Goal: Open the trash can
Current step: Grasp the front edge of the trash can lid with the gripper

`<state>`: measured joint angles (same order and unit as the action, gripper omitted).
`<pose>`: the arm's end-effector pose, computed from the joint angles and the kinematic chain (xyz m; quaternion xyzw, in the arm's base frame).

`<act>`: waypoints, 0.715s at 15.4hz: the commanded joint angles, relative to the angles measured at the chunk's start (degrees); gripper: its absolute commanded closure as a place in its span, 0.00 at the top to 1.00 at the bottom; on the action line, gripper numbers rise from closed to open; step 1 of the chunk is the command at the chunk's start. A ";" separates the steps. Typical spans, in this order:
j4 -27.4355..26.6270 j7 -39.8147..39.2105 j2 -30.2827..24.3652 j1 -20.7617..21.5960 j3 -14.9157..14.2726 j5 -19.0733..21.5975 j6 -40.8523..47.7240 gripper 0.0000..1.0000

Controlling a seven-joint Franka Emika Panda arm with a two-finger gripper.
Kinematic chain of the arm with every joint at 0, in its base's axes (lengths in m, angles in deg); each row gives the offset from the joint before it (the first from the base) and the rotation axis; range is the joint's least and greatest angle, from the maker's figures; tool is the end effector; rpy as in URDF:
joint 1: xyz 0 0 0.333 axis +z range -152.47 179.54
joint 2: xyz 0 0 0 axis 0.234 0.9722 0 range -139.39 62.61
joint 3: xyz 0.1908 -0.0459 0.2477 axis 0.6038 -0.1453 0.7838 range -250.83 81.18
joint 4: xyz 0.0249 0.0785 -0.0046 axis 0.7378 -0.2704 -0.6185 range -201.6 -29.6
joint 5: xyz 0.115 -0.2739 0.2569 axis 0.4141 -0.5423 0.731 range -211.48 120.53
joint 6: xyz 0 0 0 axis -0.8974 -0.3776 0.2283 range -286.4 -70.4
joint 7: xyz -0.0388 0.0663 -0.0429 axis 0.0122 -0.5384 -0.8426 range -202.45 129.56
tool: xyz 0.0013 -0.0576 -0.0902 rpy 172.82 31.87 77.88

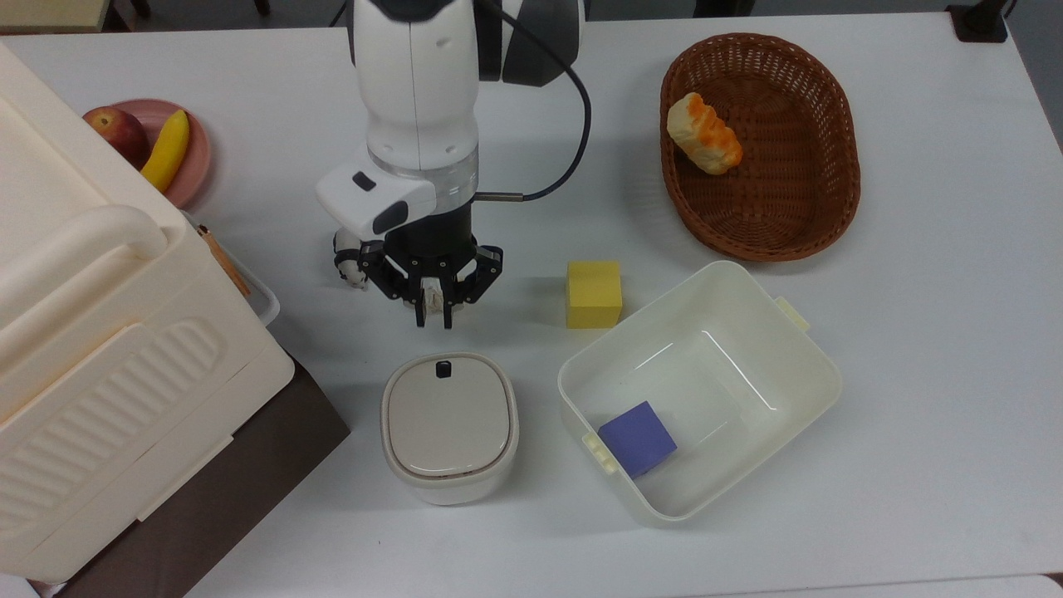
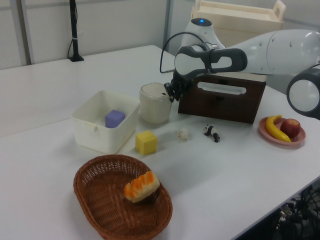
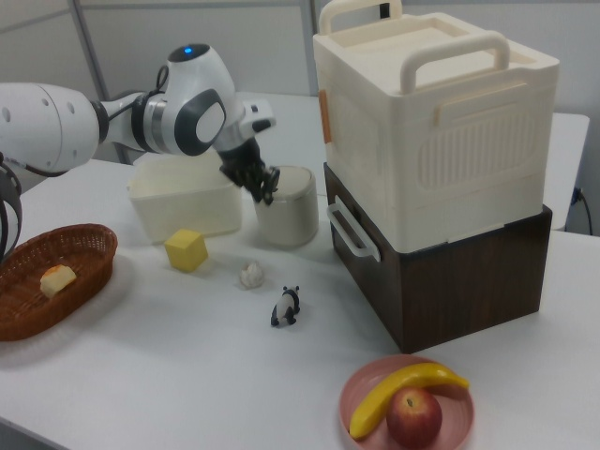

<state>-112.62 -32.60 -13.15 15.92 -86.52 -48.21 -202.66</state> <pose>0.7140 0.0109 0.4423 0.9859 -0.0122 0.1659 0.0198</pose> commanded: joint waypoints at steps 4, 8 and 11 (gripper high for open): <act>3.08 0.02 0.60 2.88 -0.50 -2.37 -9.71 0.16; 4.49 0.99 2.96 2.97 -0.50 -2.45 -9.80 0.16; 5.46 0.72 5.25 2.80 -1.11 -2.63 -9.89 0.16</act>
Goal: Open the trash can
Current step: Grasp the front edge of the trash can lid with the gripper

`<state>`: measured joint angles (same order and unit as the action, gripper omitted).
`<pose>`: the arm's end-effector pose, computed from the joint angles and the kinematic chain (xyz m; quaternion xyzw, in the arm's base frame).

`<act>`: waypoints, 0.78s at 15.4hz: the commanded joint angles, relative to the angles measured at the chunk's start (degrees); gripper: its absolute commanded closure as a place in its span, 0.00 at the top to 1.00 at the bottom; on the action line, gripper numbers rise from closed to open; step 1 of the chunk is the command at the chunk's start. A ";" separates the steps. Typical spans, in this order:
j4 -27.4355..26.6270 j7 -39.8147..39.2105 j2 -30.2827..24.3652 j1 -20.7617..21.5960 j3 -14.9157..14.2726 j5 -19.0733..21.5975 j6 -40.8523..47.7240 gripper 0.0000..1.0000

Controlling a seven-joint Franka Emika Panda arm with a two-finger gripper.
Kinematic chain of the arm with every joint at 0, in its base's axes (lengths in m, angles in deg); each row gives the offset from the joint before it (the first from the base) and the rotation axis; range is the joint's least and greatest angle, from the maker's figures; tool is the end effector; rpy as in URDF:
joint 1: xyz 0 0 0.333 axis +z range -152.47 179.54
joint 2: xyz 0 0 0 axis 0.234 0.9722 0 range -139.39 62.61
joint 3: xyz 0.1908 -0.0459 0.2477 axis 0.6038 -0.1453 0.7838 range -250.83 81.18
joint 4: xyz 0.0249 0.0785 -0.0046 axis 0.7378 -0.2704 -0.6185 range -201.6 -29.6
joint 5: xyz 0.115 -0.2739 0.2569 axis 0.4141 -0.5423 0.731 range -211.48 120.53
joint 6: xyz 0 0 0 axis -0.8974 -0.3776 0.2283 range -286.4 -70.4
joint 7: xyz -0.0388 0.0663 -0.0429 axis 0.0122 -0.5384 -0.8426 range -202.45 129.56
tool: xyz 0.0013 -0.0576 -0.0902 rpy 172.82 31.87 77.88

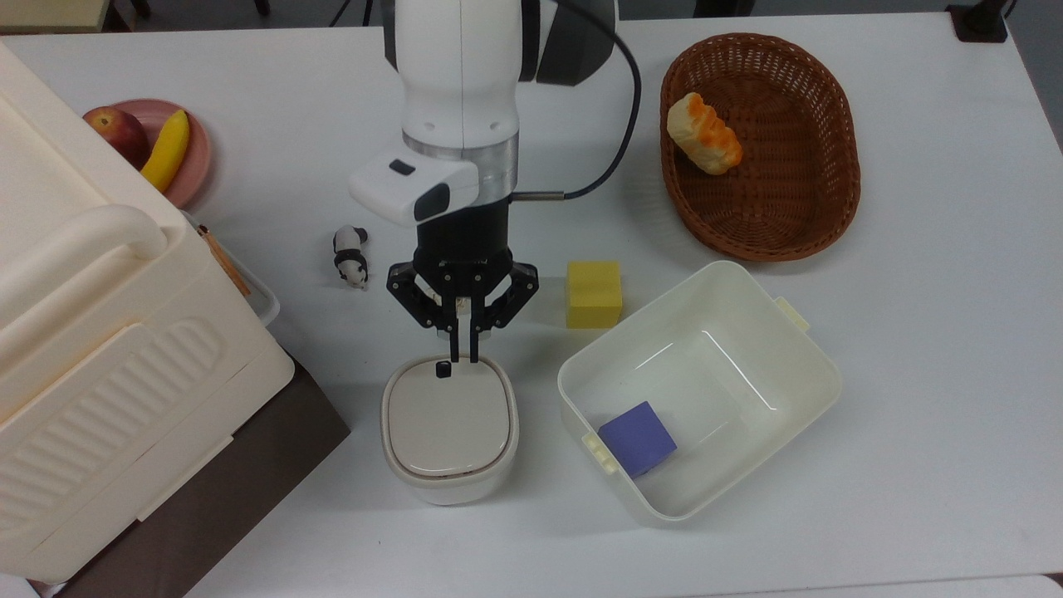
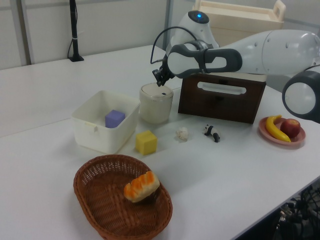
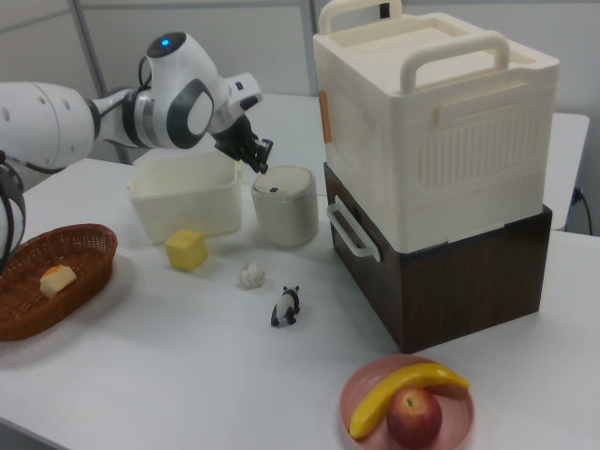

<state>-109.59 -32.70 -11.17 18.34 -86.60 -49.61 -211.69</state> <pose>0.7334 0.0432 0.4638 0.9672 0.0184 0.2526 0.0209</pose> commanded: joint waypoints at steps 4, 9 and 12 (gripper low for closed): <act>2.33 0.65 5.12 -0.24 -1.12 -2.89 -2.09 0.16; 1.54 0.47 5.30 -0.42 -1.12 -3.42 -2.01 0.16; 1.72 0.91 3.03 -0.42 -1.03 -2.46 -1.48 0.16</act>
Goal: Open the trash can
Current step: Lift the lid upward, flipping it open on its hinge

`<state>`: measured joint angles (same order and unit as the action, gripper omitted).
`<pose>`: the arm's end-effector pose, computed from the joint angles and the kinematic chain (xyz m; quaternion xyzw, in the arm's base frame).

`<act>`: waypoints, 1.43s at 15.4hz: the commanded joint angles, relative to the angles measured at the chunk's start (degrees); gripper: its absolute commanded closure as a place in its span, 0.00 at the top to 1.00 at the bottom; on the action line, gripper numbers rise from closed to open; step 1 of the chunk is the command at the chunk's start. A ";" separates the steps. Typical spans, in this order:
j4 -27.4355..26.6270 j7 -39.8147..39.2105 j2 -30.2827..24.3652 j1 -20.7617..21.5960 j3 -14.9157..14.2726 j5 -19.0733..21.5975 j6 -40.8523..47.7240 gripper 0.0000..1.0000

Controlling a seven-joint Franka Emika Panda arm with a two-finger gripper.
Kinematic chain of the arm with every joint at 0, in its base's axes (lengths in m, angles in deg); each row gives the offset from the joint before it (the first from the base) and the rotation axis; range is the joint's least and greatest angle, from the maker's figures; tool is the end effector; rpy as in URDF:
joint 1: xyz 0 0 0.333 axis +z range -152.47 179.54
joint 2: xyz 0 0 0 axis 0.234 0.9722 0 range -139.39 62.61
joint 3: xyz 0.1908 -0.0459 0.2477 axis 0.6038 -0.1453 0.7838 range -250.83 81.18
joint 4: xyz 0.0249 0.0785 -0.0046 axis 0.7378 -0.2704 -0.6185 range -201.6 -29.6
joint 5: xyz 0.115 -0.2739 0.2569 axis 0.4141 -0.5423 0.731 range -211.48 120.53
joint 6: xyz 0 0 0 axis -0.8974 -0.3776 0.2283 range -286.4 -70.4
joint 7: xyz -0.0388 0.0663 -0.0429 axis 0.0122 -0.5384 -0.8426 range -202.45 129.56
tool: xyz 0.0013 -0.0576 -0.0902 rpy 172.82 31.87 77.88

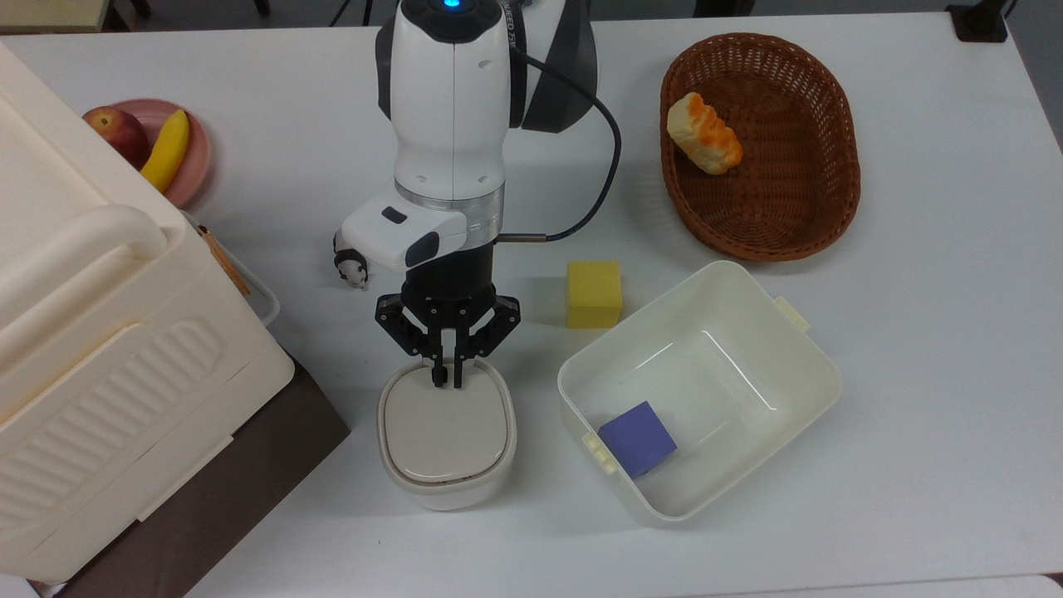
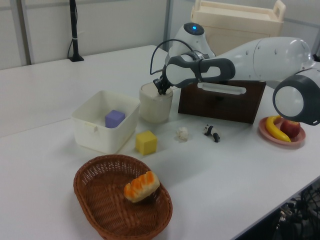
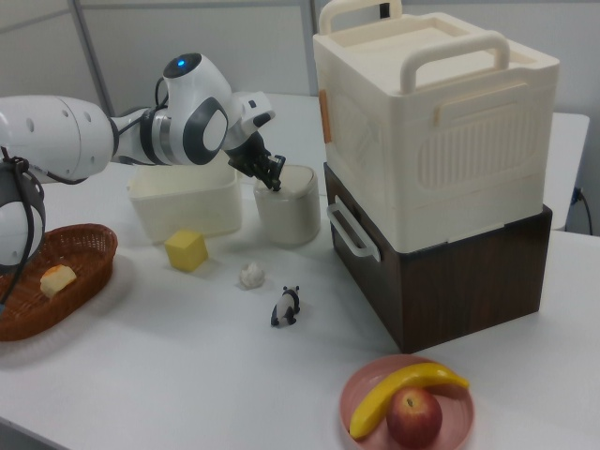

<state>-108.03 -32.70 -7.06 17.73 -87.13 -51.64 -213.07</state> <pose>0.7466 0.0313 0.4278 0.9689 0.0225 0.2430 0.0401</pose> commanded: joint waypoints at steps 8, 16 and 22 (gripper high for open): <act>-1.06 0.73 -11.20 -0.85 -0.16 -0.16 22.81 0.50; -1.06 0.47 -16.03 -1.47 -0.51 1.68 41.99 1.00; -1.06 -0.94 -17.18 -4.37 -0.60 5.20 43.50 1.00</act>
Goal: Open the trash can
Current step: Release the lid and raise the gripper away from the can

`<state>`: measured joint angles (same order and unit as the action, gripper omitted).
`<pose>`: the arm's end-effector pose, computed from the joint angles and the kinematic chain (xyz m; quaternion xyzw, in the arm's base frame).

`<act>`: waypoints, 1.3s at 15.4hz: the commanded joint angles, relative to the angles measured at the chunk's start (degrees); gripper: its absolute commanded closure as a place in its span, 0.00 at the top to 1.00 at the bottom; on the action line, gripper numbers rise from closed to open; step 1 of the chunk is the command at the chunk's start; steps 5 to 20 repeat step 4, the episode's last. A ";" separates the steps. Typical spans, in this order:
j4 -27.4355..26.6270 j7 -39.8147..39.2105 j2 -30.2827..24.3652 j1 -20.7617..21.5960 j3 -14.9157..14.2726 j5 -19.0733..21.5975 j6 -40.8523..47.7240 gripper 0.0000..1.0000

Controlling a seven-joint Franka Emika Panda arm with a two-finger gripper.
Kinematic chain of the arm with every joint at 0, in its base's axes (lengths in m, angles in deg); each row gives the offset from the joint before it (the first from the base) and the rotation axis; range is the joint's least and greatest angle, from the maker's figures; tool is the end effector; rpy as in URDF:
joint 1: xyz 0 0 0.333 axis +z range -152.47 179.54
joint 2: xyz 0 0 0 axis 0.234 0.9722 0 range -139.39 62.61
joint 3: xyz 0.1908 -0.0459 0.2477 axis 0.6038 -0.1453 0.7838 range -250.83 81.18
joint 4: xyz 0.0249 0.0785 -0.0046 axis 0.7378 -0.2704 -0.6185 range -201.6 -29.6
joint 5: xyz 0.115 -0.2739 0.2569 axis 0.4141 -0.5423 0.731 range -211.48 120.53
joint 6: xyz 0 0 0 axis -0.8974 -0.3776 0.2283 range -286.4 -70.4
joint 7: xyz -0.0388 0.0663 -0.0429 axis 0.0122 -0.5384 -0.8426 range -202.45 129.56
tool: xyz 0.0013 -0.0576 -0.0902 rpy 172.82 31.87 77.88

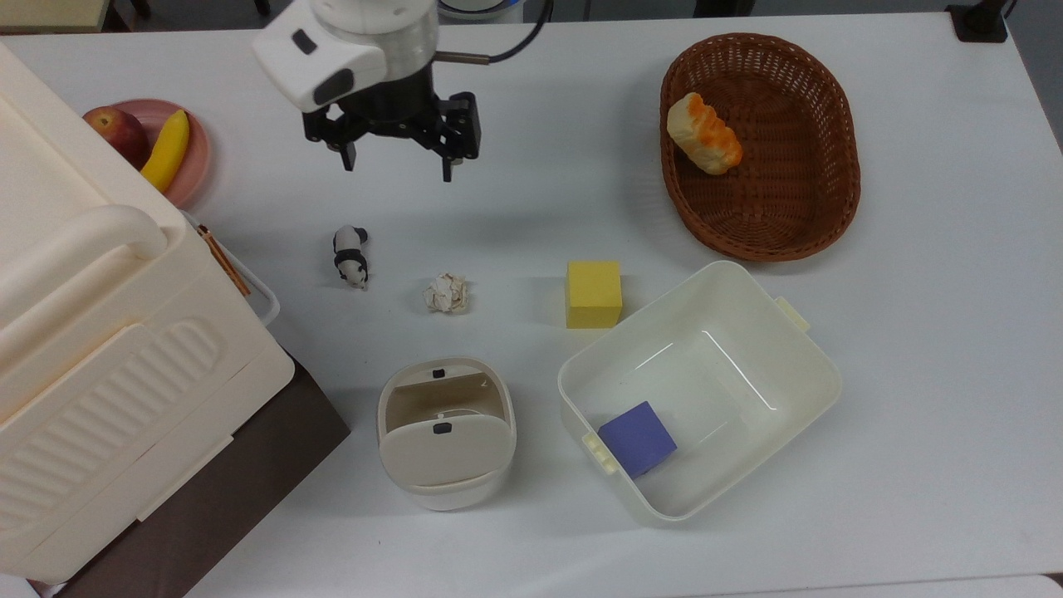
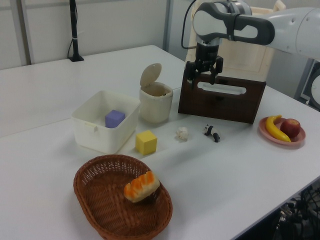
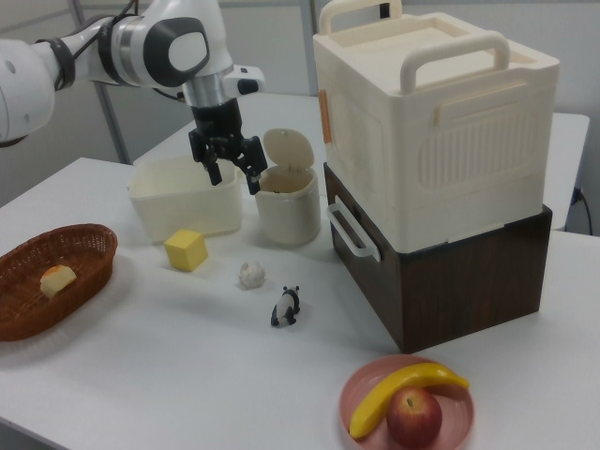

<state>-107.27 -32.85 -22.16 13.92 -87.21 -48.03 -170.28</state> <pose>0.6486 -0.0233 0.5372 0.9986 -0.0447 0.0091 0.0278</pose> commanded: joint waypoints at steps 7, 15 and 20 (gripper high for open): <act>-1.82 -0.52 -2.70 -0.65 -0.43 1.67 0.44 1.00; -1.82 -0.52 -2.70 -0.65 -0.43 1.67 0.44 1.00; -1.82 -0.52 -2.70 -0.65 -0.43 1.67 0.44 1.00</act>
